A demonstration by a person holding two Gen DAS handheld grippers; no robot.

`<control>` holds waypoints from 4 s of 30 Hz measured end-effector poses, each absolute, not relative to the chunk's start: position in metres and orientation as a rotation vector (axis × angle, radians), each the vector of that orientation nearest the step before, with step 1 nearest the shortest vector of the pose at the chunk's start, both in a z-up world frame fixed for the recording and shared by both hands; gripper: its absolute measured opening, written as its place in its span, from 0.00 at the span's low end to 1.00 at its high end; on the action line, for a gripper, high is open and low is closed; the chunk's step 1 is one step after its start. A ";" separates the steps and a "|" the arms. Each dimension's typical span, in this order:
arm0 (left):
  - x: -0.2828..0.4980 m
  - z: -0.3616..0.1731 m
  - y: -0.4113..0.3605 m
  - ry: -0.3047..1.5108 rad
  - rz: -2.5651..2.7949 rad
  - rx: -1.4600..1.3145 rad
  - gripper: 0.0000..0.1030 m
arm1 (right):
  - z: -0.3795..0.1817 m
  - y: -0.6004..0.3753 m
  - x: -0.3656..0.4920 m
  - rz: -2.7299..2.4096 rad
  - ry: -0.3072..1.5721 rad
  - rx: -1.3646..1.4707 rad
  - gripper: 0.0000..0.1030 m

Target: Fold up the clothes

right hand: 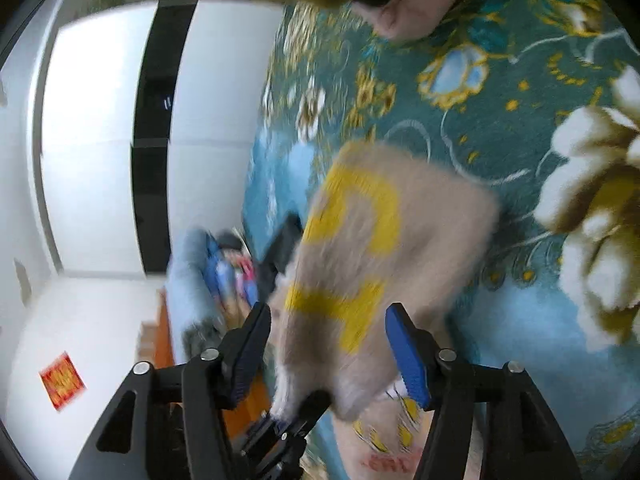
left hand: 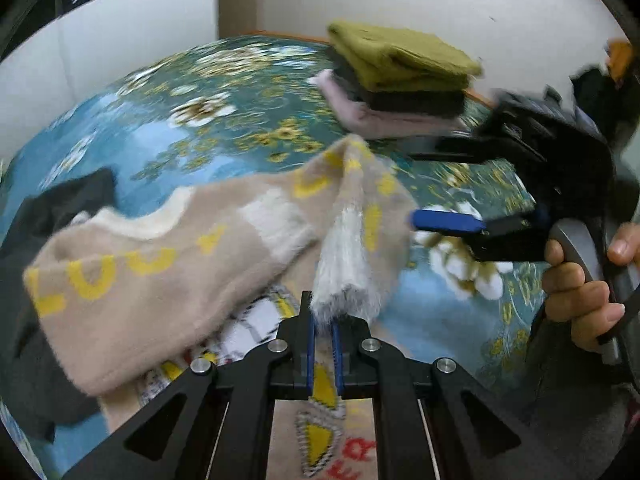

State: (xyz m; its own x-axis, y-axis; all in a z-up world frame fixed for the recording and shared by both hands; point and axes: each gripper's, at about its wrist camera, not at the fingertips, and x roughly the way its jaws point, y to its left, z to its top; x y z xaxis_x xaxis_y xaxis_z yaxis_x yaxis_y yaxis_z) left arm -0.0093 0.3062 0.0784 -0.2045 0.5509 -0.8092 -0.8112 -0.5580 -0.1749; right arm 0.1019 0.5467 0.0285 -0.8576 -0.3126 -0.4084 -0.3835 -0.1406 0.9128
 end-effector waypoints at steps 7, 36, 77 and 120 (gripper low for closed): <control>-0.104 0.114 0.241 0.098 1.931 -1.269 0.07 | 0.015 0.555 0.113 2.070 2.127 -0.732 0.63; -0.165 0.040 0.128 -0.059 2.003 -1.705 0.44 | -0.042 0.483 0.051 1.937 1.523 -1.800 0.63; -0.033 0.057 0.062 -0.170 1.903 -1.621 0.00 | 0.013 0.446 0.102 2.146 1.677 -1.882 0.13; -0.067 0.069 -0.052 -0.965 1.654 -1.591 0.09 | 0.029 0.466 0.118 2.074 2.162 -1.483 0.11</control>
